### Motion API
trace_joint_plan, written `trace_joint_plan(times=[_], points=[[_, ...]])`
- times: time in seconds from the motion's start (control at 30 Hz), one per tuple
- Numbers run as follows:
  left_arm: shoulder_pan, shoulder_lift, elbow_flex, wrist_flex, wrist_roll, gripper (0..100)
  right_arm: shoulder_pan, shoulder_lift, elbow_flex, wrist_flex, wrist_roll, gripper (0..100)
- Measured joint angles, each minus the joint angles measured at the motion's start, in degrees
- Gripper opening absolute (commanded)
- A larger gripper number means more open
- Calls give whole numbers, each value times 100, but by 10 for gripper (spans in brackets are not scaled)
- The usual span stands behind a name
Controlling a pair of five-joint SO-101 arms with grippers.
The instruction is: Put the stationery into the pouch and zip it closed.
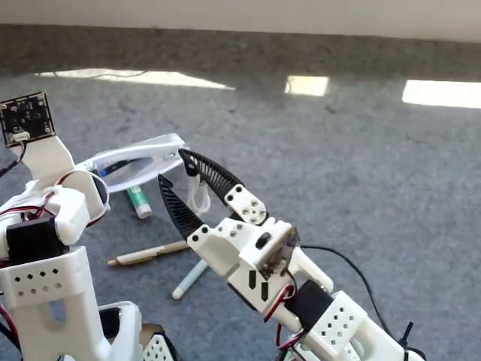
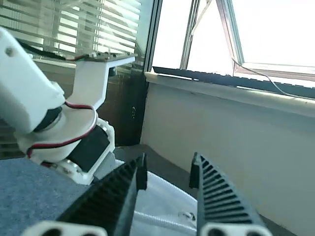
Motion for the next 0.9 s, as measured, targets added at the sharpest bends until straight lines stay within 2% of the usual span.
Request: trace_joint_plan(times=[0.2, 0.37, 0.5, 0.7, 0.9], points=[[-510, 0, 0, -35, 18, 7, 0, 167, -545, 1301, 0, 138], [-932, 9, 0, -35, 149, 7, 0, 818, -958, 1934, 0, 138], [-1187, 18, -9, -35, 193, 7, 0, 1371, -1099, 2040, -26, 138], [-1723, 88, -220, -35, 352, 7, -70, 2409, -1380, 2040, -756, 138], [-2400, 97, -299, -35, 519, 7, -185, 3912, -1987, 2040, -1073, 139]])
